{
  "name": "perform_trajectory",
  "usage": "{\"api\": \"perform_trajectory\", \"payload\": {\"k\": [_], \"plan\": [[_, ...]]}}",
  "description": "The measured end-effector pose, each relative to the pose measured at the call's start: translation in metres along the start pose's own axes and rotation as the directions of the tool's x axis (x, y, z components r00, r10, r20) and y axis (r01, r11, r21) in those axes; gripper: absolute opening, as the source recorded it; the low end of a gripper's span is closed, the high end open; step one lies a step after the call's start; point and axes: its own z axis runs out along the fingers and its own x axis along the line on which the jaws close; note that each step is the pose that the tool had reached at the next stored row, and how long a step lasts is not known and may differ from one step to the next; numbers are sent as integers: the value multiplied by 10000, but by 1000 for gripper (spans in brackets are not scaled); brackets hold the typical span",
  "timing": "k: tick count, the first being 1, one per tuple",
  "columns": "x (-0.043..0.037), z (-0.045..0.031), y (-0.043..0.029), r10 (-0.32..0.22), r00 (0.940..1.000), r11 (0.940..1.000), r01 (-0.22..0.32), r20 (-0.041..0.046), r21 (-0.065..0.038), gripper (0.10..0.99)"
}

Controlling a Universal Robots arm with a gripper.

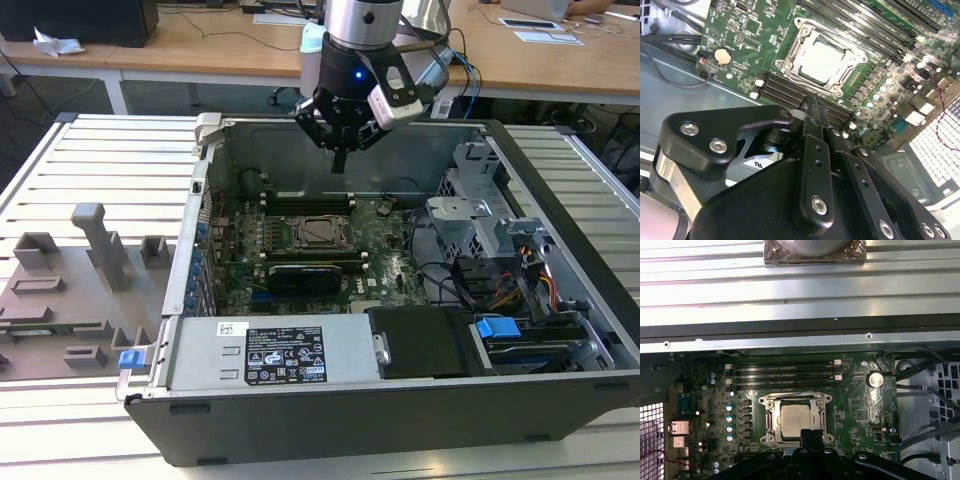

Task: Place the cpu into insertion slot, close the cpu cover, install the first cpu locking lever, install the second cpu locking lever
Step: 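Install the second cpu locking lever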

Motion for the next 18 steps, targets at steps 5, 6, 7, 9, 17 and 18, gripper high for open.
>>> {"api": "perform_trajectory", "payload": {"k": [5, 6, 7, 9, 17, 18], "plan": [[-40, -4, -42, 1, 10000, 10000, -1, -6, 1, 106], [-41, -6, -83, 1, 10000, 10000, -1, -5, 0, 106], [-43, -8, -114, 1, 10000, 10000, -1, -5, 0, 106], [-46, -13, -196, 0, 10000, 10000, 0, -6, -10, 106], [-53, -15, -365, -1, 10000, 10000, 1, -8, -81, 106], [-53, -8, -368, 1, 10000, 10000, -1, -8, -85, 106]]}}
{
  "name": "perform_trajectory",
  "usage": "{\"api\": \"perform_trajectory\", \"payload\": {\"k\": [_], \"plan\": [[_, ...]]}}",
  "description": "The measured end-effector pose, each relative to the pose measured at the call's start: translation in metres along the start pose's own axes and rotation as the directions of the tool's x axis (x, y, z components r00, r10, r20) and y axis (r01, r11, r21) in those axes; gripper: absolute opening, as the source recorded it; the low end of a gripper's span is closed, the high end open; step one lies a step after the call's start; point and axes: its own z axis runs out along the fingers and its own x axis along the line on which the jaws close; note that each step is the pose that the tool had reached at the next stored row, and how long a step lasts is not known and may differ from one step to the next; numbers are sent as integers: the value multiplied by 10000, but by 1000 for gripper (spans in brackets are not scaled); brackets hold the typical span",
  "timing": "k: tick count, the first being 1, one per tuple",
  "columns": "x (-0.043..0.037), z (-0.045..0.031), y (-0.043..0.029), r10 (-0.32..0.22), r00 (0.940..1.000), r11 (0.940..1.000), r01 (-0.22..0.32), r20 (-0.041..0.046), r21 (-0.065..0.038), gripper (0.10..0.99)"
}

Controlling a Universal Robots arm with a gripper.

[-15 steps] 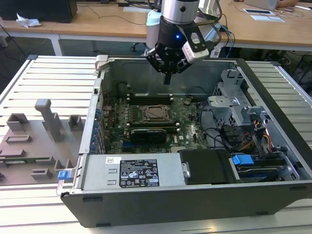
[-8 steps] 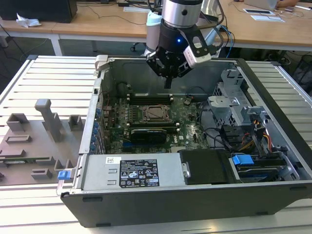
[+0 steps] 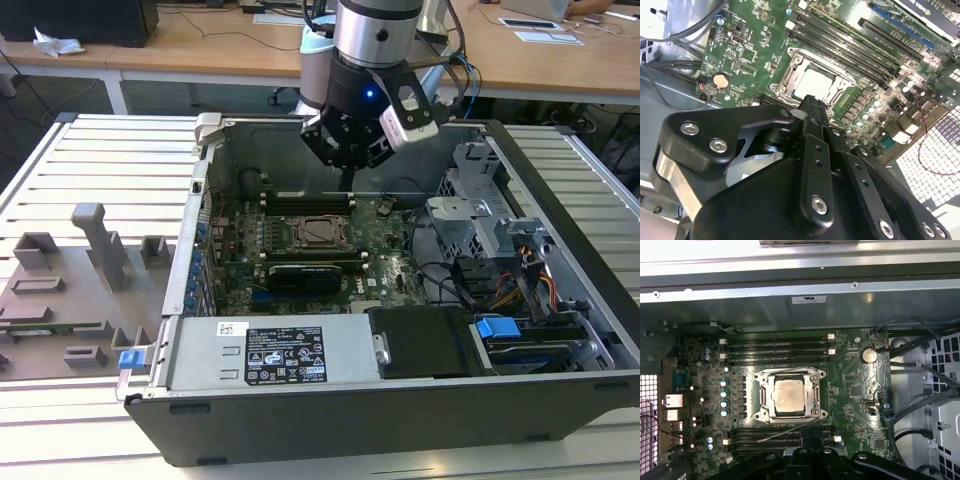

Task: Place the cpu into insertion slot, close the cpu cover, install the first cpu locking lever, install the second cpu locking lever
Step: 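Install the second cpu locking lever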

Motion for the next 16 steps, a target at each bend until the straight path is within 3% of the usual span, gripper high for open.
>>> {"api": "perform_trajectory", "payload": {"k": [16], "plan": [[-3, 106, -16, -1, 10000, 10000, 1, -1, -3, 106]]}}
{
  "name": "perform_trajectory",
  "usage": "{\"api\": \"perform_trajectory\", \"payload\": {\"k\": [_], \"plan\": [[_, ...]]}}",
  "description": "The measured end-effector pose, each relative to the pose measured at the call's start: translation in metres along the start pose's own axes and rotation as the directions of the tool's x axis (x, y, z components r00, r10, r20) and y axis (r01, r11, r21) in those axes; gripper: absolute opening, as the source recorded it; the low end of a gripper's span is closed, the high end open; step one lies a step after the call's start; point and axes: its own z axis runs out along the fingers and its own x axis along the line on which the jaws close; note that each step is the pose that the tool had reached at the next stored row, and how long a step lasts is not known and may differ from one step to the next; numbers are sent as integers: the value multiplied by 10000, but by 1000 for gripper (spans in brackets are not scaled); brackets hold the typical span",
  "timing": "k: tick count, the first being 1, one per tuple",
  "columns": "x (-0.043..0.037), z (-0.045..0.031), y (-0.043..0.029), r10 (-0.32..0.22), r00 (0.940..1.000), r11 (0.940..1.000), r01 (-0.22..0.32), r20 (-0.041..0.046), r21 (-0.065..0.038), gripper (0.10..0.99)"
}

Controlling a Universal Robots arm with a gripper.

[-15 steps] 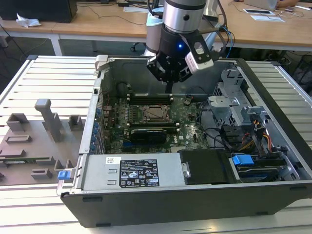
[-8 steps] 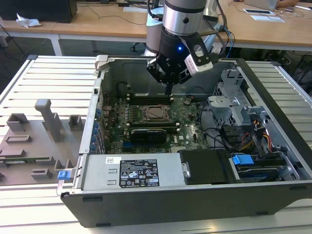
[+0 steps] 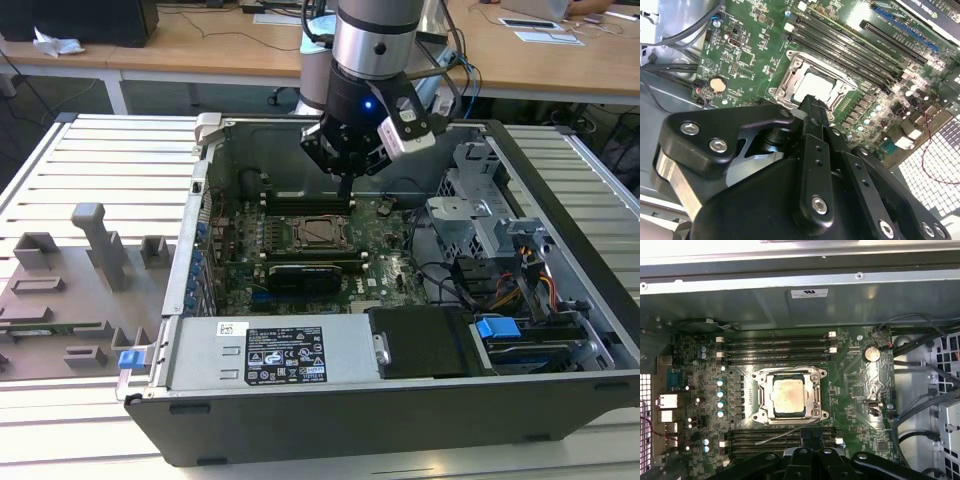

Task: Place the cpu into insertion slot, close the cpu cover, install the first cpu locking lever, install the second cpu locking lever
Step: 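Install the second cpu locking lever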

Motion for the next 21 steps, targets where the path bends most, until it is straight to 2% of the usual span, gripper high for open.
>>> {"api": "perform_trajectory", "payload": {"k": [6, 11, 21], "plan": [[-1, 46, -3, -1, 10000, 10000, 1, 0, -1, 106], [-2, 116, -10, 0, 10000, 10000, 0, 0, -9, 106], [-6, 194, -62, -1, 10000, 10000, 1, 0, -16, 106]]}}
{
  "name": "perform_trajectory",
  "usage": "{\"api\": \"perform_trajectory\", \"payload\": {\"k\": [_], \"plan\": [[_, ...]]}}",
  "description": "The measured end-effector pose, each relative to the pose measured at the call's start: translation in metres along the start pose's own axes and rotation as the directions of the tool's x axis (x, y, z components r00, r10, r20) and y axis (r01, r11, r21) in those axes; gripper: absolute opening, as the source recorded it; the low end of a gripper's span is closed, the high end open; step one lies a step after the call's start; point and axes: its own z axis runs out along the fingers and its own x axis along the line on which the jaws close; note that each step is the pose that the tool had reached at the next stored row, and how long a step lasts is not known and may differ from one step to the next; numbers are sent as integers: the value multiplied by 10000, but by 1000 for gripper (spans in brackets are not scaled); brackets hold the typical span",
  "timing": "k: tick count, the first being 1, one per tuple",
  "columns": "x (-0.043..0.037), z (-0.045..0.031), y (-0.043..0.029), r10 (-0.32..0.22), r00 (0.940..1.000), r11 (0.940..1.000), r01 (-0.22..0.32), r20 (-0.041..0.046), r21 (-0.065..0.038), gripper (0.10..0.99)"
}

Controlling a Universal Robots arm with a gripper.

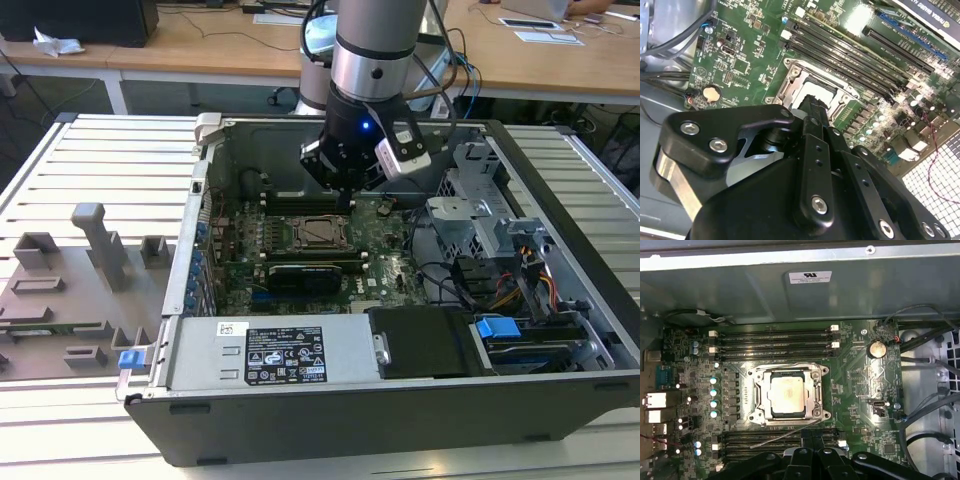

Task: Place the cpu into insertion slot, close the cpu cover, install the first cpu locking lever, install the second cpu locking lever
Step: 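Install the second cpu locking lever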

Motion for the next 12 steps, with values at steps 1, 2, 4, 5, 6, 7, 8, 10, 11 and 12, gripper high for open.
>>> {"api": "perform_trajectory", "payload": {"k": [1, 2, 4, 5, 6, 7, 8, 10, 11, 12], "plan": [[0, 6, -8, 0, 10000, 10000, 0, 0, 0, 106], [-1, 10, -15, 1, 10000, 10000, -1, 0, 0, 106], [-1, 16, -24, 0, 10000, 10000, 0, 0, 0, 106], [-1, 19, -27, 0, 10000, 10000, 0, 0, 0, 106], [-2, 22, -31, 0, 10000, 10000, 0, -1, 0, 106], [-2, 26, -36, 0, 10000, 10000, 0, 0, 0, 106], [-2, 29, -39, 0, 10000, 10000, 0, 0, 0, 106], [-3, 37, -52, 0, 10000, 10000, 0, 0, 2, 106], [-3, 43, -58, 1, 10000, 10000, -1, 0, 0, 106], [-3, 47, -64, 0, 10000, 10000, 0, -1, 1, 106]]}}
